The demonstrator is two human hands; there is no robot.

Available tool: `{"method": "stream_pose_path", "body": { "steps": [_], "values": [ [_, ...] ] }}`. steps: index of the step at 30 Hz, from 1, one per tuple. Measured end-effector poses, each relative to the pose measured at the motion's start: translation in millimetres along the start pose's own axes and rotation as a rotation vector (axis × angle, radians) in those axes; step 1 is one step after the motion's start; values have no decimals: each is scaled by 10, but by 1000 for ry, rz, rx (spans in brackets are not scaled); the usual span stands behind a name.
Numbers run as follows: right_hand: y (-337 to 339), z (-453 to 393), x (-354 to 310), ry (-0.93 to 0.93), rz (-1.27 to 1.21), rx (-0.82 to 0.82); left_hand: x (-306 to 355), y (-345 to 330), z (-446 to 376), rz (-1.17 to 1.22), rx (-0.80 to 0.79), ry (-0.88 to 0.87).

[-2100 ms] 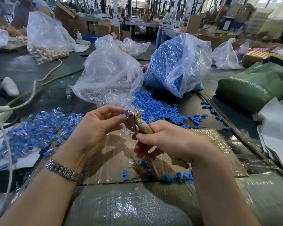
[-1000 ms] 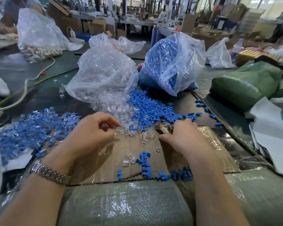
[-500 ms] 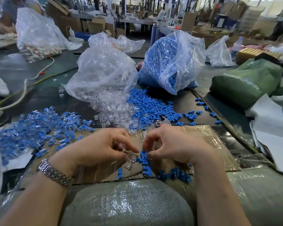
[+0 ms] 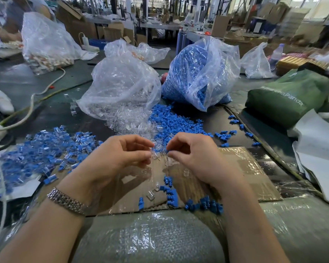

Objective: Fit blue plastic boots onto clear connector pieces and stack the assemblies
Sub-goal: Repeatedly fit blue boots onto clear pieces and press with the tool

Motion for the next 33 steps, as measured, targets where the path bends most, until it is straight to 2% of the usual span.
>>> {"method": "stream_pose_path", "body": {
  "steps": [2, 4, 8, 19, 33],
  "values": [
    [85, 7, -57, 63, -185, 111, -33, -3, -32, 180, -44, 24],
    [106, 16, -103, 105, -296, 148, -59, -18, -55, 270, -86, 42],
    [96, 10, -164, 168, -280, 187, -90, -4, -88, 350, -102, 55],
    [70, 35, -321, 277, -192, 186, -48, -121, -37, 319, -123, 76],
    [36, 54, -358, 273, -194, 111, -4, -101, -18, 216, -84, -10]
  ]
}}
Point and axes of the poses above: each hand's wrist, its own z-axis away from the middle knuckle, its own y-axis out of the back of the hand, x = y × z, the point moved 7 cm from there along -z, towards the middle knuckle, and after that the axes turned 9 degrees about y, right-handed, at the moved point
